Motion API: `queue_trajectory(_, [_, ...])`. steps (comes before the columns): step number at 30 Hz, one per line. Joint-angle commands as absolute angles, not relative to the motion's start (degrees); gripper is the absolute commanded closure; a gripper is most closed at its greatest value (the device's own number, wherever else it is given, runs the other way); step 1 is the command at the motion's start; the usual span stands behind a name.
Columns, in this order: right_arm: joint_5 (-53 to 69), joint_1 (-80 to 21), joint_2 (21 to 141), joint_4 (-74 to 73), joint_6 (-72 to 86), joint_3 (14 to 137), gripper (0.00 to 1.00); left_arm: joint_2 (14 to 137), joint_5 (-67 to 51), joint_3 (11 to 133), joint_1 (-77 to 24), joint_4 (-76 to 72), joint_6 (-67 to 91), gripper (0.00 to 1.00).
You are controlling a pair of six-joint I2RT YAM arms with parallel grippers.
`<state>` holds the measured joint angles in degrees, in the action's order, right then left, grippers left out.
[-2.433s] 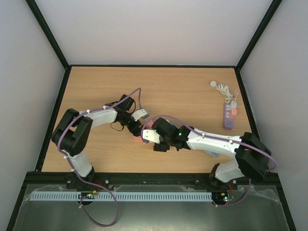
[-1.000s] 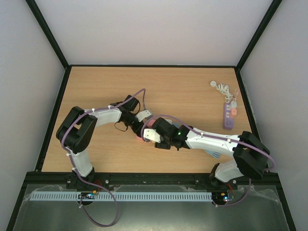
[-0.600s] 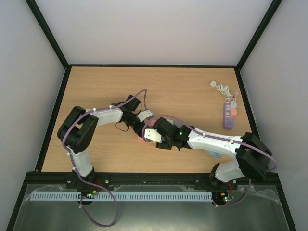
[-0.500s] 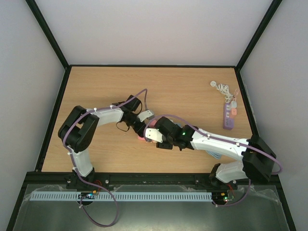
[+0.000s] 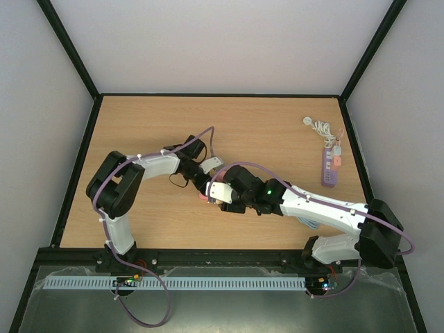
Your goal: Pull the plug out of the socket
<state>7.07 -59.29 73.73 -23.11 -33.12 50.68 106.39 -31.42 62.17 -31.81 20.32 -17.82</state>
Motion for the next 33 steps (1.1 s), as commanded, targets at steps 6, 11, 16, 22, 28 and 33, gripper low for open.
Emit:
queue_trajectory(6, [9.8,-57.1,68.1,-24.6,-30.2,51.4,0.83,100.0,-28.5,66.5,-29.5,28.5,-22.9,0.03])
queue_trajectory(11, [12.5,-54.2,67.4,-24.7,-28.7,53.4,0.83,95.1,-30.1,68.9,-27.1,30.8,-22.8,0.0])
queue_trajectory(16, [16.8,-49.1,67.3,-23.6,-23.6,56.8,0.83,88.0,-28.8,69.4,-21.9,29.8,-20.9,0.0])
queue_trajectory(22, [20.4,-44.6,68.5,-21.0,-16.8,62.5,0.83,80.6,-23.6,70.2,-18.2,27.8,-20.1,0.0])
queue_trajectory(28, [23.1,-40.5,71.0,-17.4,-7.9,67.6,0.83,75.2,-22.3,71.8,-18.3,28.5,-22.4,0.0])
queue_trajectory(33, [26.7,-36.2,74.1,-12.5,4.0,69.8,0.82,71.4,-19.9,70.5,-22.9,26.8,-25.4,0.0])
